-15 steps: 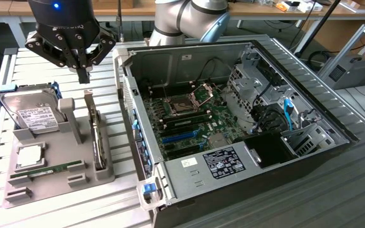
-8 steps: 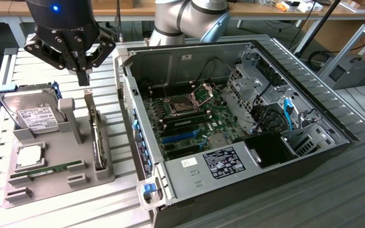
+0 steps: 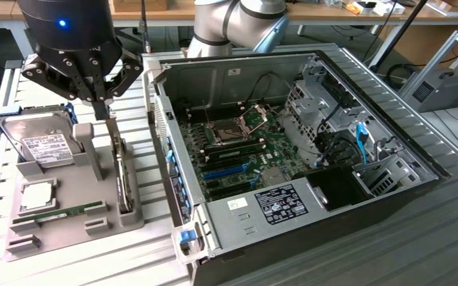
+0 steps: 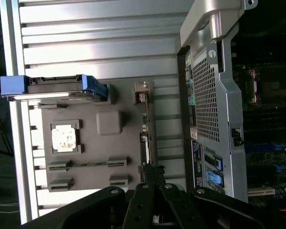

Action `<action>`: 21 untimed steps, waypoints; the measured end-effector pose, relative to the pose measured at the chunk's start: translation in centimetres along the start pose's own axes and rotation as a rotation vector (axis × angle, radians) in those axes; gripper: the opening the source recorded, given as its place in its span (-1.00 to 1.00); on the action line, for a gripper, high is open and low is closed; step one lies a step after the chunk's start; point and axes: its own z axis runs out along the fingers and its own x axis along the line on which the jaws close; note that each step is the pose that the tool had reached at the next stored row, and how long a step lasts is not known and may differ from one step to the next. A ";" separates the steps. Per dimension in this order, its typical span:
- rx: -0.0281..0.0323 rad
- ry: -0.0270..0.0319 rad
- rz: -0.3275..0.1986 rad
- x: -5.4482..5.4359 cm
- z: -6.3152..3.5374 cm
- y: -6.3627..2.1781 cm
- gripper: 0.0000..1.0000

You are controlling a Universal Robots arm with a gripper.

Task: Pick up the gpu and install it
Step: 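Reach for the gpu, then pick up the gpu and move the gpu toward the slot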

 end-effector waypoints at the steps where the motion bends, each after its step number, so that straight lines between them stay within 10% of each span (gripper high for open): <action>1: 0.0000 -0.0001 0.000 0.1 0.00 -0.02 -0.79; 21: 0.0000 0.0000 0.000 0.5 -0.01 -0.06 -0.66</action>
